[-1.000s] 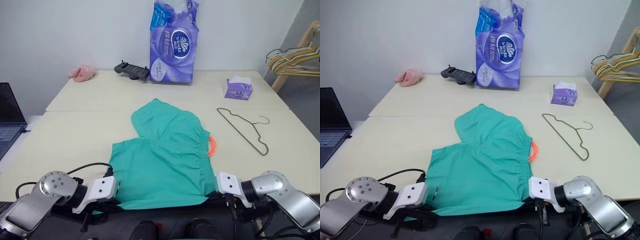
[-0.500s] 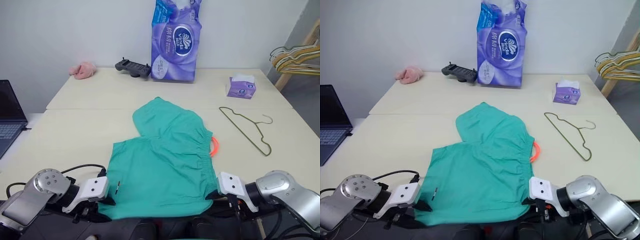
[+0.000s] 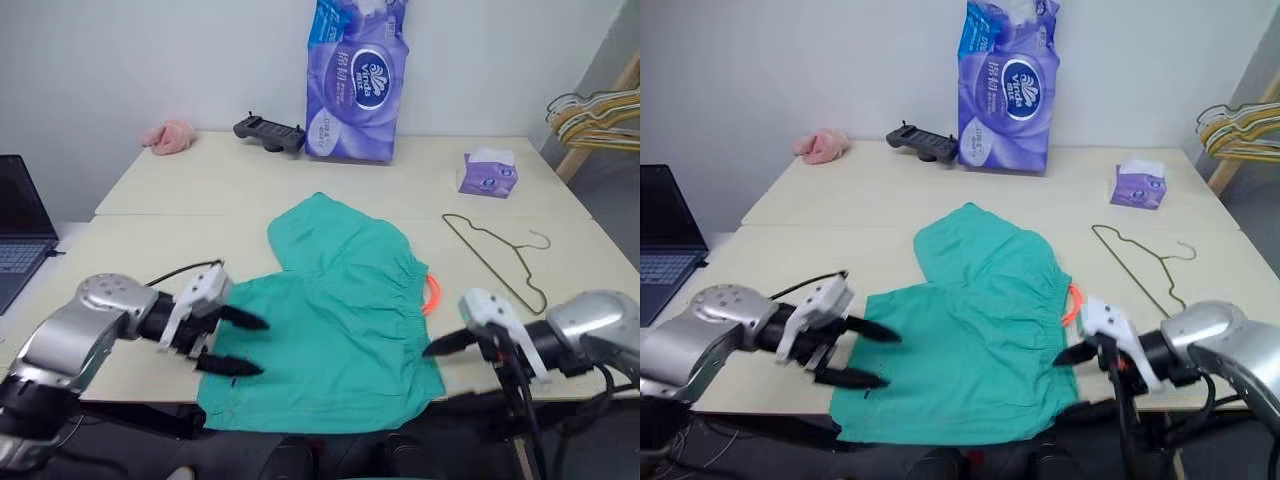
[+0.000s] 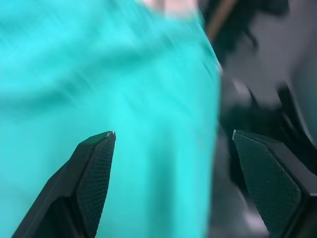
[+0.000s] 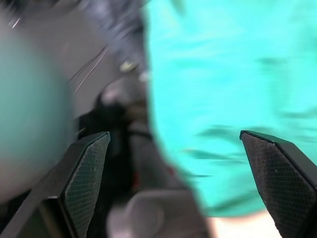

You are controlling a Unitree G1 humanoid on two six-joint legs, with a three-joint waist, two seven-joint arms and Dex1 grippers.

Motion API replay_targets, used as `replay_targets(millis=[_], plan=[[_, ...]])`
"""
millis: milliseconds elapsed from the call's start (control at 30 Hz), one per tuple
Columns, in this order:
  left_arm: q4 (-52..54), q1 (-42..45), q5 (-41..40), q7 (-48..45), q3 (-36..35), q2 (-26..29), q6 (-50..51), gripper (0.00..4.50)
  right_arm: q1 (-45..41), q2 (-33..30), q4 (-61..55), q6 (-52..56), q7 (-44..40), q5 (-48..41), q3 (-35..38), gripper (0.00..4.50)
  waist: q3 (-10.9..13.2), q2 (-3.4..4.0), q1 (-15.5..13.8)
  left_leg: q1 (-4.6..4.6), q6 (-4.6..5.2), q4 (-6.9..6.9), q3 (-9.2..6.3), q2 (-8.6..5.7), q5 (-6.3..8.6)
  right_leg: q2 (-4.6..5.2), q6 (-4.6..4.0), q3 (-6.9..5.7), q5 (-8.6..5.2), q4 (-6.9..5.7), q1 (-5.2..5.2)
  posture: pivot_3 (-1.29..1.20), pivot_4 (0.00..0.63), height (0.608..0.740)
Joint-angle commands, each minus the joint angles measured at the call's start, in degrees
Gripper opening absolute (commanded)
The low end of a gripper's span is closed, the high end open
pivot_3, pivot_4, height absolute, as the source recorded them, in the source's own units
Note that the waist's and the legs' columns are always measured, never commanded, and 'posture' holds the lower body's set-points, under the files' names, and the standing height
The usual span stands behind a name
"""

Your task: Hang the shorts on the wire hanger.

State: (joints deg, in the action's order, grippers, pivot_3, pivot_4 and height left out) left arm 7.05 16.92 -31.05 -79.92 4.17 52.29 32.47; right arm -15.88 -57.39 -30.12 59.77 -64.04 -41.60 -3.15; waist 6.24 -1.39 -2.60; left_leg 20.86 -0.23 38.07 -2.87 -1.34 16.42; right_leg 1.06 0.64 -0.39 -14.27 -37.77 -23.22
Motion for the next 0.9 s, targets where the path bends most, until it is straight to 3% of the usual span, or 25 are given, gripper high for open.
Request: replay_targets(millis=[33, 133, 300, 567, 900], plan=[[-1.7, 3.7, 2.0, 15.8, -2.9, -13.4, -6.2, 4.03, -3.9, 7.4, 10.3, -3.9, 13.6, 6.0, 5.1, 4.48, -0.1, 0.0, 0.0, 0.02, 0.0, -0.02, 0.0, 0.0, 0.0, 0.01, -0.02, 0.03, 0.01, 0.01, -0.03, 0.05, 0.055, 0.74], [-2.7, 5.3, 7.7, 25.5, -0.1, -24.7, -12.1, 4.03, -3.6, 13.0, 20.0, -10.9, 26.9, 15.0, 9.0, 4.48, -0.1, -0.16, -0.5, 0.12, -0.05, 0.1, -0.01, -0.07, -0.02, 0.11, -0.28, 0.05, 0.24, 0.01, -0.02, 0.04, 0.054, 0.74], [-2.9, 8.8, 9.2, 29.9, 4.3, -34.2, -11.2, 4.03, -1.7, 12.0, 28.0, -18.1, 30.2, 22.5, 9.0, 4.48, -0.2, -0.12, -0.4, 0.14, -0.12, 0.08, 0.08, -0.3, 0.01, 0.26, -0.31, 0.21, 0.28, -0.01, -0.05, 0.02, 0.053, 0.74], [-8.1, 13.3, 15.2, 28.0, 15.6, -40.8, -12.4, 4.03, -9.2, 7.2, 47.2, -21.8, 27.0, 28.6, 7.7, 4.48, -0.5, 0.44, 1.6, -0.08, -0.08, 0.07, 0.74, -0.3, 0.0, 0.05, -0.25, 0.87, 0.3, -0.14, 0.04, 0.01, 0.04, 0.74], [-13.3, 17.4, 22.2, 32.1, 18.3, -44.9, -16.1, 4.03, -20.4, 6.8, 66.1, -28.2, 18.2, 34.2, 2.1, 4.48, -0.6, 0.61, 3.3, -0.42, 0.04, 0.09, 1.45, 0.01, -0.07, -0.58, 0.11, 1.59, 0.52, -0.2, 0.04, 0.01, 0.029, 0.74]])
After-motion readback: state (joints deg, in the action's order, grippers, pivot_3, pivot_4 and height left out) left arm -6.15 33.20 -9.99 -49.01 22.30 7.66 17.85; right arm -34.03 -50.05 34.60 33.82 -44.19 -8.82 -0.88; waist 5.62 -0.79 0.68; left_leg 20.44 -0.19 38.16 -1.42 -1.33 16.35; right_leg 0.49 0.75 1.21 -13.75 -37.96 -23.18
